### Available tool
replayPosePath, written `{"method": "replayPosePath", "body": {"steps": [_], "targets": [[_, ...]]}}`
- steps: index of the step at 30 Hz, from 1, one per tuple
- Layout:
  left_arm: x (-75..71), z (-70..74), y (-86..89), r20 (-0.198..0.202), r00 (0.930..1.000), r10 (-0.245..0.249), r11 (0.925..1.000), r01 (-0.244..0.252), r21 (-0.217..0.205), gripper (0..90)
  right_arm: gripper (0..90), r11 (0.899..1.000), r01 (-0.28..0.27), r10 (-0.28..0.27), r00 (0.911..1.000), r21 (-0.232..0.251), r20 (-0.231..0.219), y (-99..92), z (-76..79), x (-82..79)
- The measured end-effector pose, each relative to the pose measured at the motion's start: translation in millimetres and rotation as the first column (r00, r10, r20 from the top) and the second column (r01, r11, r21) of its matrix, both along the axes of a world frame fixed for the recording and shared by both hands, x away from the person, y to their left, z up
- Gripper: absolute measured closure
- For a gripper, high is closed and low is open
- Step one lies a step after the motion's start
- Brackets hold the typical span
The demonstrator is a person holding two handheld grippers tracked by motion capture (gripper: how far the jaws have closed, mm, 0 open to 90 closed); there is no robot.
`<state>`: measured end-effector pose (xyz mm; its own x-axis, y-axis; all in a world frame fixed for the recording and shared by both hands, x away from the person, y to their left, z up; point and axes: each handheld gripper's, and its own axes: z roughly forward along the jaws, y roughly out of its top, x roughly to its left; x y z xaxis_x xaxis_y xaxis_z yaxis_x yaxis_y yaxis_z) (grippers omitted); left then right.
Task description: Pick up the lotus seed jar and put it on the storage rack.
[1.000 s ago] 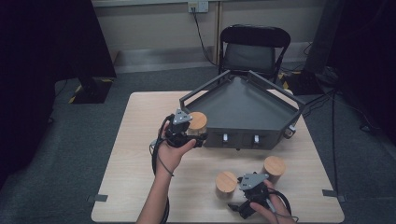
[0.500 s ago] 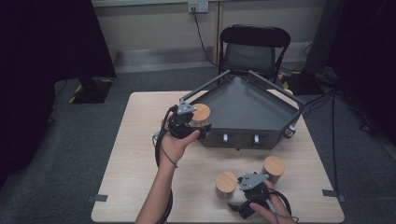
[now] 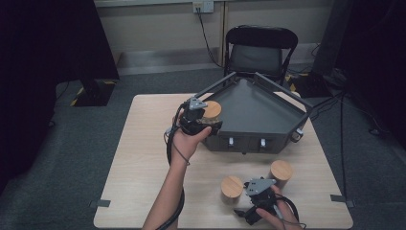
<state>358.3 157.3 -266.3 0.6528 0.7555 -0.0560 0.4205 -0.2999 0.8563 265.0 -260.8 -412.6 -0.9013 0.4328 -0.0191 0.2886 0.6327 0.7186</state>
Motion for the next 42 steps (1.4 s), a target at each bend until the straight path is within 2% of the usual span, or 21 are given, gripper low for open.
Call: {"method": "replayPosePath", "body": {"steps": [17,27,42], "targets": [[19.2,3.6,-21.3,-0.009,0.9999,0.009,0.9995,-0.009,0.031,25.8,0.0,1.000,0.001,-0.001,1.0000,0.000,-0.002,-0.5,0.2,-0.7],[28.5,-1.6,-29.9,-0.013,0.9994,0.032,0.9992,-0.032,0.025,25.7,0.0,1.000,0.001,-0.001,1.0000,0.000,-0.002,-0.5,0.1,-0.6],[39.6,-7.1,-44.0,-0.021,0.9981,0.057,0.9970,-0.056,0.054,25.8,0.0,1.000,-0.002,0.002,1.0000,0.001,-0.002,-1.4,0.1,-0.9]]}}
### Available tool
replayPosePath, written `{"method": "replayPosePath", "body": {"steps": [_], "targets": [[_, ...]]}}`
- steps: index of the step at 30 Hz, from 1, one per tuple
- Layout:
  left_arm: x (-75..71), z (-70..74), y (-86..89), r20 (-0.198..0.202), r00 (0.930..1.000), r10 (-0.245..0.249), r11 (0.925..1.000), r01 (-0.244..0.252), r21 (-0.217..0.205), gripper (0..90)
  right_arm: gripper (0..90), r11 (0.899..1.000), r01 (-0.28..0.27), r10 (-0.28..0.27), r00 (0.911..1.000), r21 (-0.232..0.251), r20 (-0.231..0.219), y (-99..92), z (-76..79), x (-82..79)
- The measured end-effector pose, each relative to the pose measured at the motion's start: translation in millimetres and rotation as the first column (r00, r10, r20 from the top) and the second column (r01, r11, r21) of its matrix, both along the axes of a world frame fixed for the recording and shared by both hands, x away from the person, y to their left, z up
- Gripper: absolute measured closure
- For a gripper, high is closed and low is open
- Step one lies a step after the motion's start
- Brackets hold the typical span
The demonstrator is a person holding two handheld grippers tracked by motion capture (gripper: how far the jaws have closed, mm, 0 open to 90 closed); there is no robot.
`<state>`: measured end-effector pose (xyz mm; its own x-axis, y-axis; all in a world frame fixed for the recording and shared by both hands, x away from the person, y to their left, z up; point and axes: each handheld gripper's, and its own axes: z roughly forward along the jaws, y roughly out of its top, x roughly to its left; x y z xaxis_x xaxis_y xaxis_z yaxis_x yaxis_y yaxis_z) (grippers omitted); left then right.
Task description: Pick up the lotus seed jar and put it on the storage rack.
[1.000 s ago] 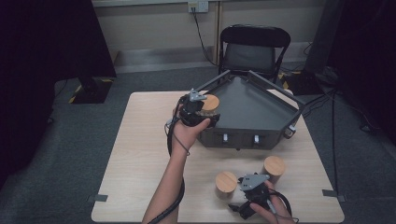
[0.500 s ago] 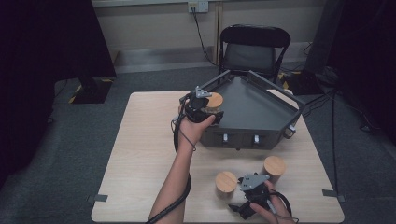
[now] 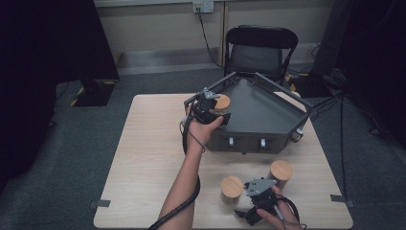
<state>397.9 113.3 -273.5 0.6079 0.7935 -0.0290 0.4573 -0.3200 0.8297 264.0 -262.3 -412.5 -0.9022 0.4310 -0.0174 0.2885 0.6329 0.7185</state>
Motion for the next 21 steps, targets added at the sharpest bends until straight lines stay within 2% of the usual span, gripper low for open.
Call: {"method": "replayPosePath", "body": {"steps": [7,11,14,16,21], "targets": [[3.8,-4.2,-2.3,-0.004,0.9999,0.017,0.9998,-0.017,-0.009,25.8,0.0,1.000,0.000,0.000,1.0000,0.000,0.001,0.0,0.0,0.0],[6.7,-4.2,-5.5,-0.009,0.9996,0.025,0.9996,-0.025,0.015,25.8,0.0,1.000,0.000,0.000,1.0000,0.000,0.001,0.0,0.0,0.0],[8.0,-7.5,-5.9,-0.012,0.9993,0.035,0.9993,-0.035,0.013,25.8,0.0,1.000,0.000,0.000,1.0000,-0.001,0.001,0.0,0.0,0.0],[7.3,-8.5,-10.0,-0.006,0.9991,0.043,0.9984,-0.043,0.036,25.8,0.0,1.000,0.000,0.000,1.0000,0.000,0.001,0.0,0.0,-0.1],[9.5,-12.4,-11.5,-0.016,0.9988,0.046,0.9983,-0.045,0.038,25.7,0.0,1.000,0.000,0.000,1.0000,0.000,0.000,-0.2,0.0,-0.4]]}}
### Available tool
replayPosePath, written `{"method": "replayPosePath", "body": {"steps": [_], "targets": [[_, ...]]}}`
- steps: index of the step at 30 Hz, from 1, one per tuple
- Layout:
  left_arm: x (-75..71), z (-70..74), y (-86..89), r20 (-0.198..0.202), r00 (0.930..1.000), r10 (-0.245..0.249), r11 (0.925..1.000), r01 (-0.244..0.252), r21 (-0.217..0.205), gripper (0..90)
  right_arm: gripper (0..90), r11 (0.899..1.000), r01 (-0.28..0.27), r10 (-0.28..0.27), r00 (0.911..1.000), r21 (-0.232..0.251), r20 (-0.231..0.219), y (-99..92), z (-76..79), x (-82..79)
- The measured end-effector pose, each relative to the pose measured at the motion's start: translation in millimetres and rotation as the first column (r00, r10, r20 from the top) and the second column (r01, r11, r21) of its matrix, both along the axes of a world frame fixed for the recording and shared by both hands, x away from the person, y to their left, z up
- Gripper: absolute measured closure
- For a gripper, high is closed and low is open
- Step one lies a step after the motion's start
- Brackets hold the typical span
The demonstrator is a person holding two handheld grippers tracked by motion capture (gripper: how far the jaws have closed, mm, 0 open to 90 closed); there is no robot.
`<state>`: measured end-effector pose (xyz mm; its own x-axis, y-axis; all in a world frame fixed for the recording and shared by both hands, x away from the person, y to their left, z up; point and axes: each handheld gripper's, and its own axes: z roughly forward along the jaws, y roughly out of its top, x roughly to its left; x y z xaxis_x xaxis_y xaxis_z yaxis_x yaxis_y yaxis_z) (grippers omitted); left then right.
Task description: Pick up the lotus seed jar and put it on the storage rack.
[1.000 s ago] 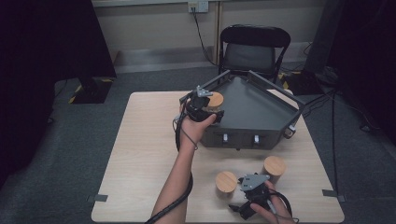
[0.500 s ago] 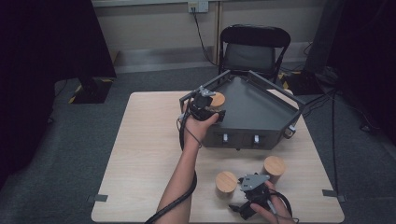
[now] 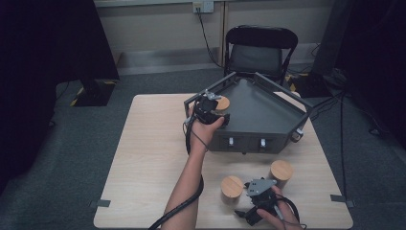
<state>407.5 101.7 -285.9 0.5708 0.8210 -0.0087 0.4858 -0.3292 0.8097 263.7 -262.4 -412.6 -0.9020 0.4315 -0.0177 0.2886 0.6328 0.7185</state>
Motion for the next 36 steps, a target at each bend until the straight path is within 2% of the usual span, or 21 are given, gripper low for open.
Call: {"method": "replayPosePath", "body": {"steps": [4,17,36], "targets": [[0.2,-2.8,0.6,0.002,1.0000,0.006,0.9999,-0.006,-0.010,25.7,0.0,1.000,0.000,0.000,1.0000,0.000,0.000,-0.1,0.0,-0.1],[-0.8,-7.3,-0.3,0.022,0.9997,0.010,1.0000,-0.010,0.001,25.7,0.0,1.000,0.000,0.000,1.0000,0.000,0.000,-0.1,0.0,-0.1],[1.7,-9.1,-1.5,0.018,0.9995,0.026,0.9995,-0.026,-0.016,25.3,0.0,1.000,0.000,0.000,1.0000,0.000,0.000,-0.1,0.0,-0.1]]}}
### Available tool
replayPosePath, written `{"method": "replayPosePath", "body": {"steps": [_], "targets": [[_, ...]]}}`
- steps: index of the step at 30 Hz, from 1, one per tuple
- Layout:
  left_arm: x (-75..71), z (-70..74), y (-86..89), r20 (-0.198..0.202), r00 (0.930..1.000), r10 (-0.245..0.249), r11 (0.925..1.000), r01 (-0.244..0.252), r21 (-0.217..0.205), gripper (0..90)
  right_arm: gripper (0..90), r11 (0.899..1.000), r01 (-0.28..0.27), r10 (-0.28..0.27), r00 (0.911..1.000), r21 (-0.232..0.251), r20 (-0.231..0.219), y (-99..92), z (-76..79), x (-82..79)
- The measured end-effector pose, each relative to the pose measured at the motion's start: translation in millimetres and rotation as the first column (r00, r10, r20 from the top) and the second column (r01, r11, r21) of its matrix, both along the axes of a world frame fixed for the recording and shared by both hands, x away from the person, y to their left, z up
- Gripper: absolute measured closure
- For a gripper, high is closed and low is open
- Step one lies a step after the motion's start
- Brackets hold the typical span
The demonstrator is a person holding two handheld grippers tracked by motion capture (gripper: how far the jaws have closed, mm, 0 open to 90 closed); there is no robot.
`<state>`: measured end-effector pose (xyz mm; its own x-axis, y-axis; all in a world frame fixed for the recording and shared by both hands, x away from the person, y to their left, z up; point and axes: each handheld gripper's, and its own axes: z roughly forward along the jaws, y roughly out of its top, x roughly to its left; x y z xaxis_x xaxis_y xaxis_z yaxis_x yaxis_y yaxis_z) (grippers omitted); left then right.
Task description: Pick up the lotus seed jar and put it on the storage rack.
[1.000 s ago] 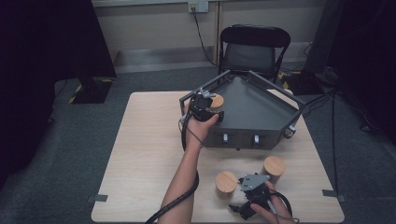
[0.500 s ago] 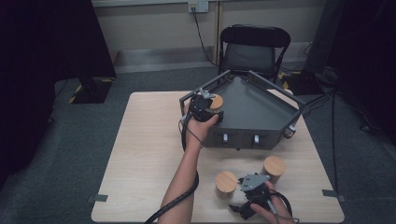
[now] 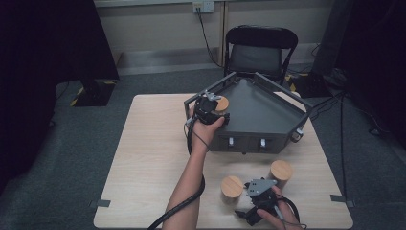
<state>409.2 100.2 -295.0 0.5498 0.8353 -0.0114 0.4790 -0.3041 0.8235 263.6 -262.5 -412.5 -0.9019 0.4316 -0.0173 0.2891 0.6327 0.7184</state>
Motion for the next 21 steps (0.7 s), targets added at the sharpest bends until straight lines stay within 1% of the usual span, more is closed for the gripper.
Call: {"method": "replayPosePath", "body": {"steps": [5,11,17,19,21], "targets": [[-0.1,-1.3,0.7,-0.005,0.9999,0.009,0.9998,-0.009,-0.015,24.5,0.0,1.000,0.000,0.000,1.0000,0.000,0.000,0.0,0.0,0.0],[0.5,-2.6,1.3,-0.011,0.9998,0.015,0.9997,-0.015,-0.019,22.5,0.0,1.000,0.000,0.000,1.0000,0.000,0.000,0.0,0.0,0.0],[0.8,-2.9,2.0,-0.020,0.9995,0.026,0.9994,-0.027,-0.021,17.2,0.0,1.000,0.000,0.000,1.0000,0.000,0.000,0.0,0.0,0.0],[0.5,-3.1,2.0,-0.020,0.9994,0.029,0.9994,-0.030,-0.020,13.8,0.0,1.000,0.000,0.000,1.0000,0.000,0.000,0.0,0.0,0.0],[-0.3,-3.9,2.6,-0.017,0.9994,0.031,0.9993,-0.031,-0.020,12.7,0.0,1.000,0.000,0.000,1.0000,0.000,0.000,0.0,0.0,0.0]]}}
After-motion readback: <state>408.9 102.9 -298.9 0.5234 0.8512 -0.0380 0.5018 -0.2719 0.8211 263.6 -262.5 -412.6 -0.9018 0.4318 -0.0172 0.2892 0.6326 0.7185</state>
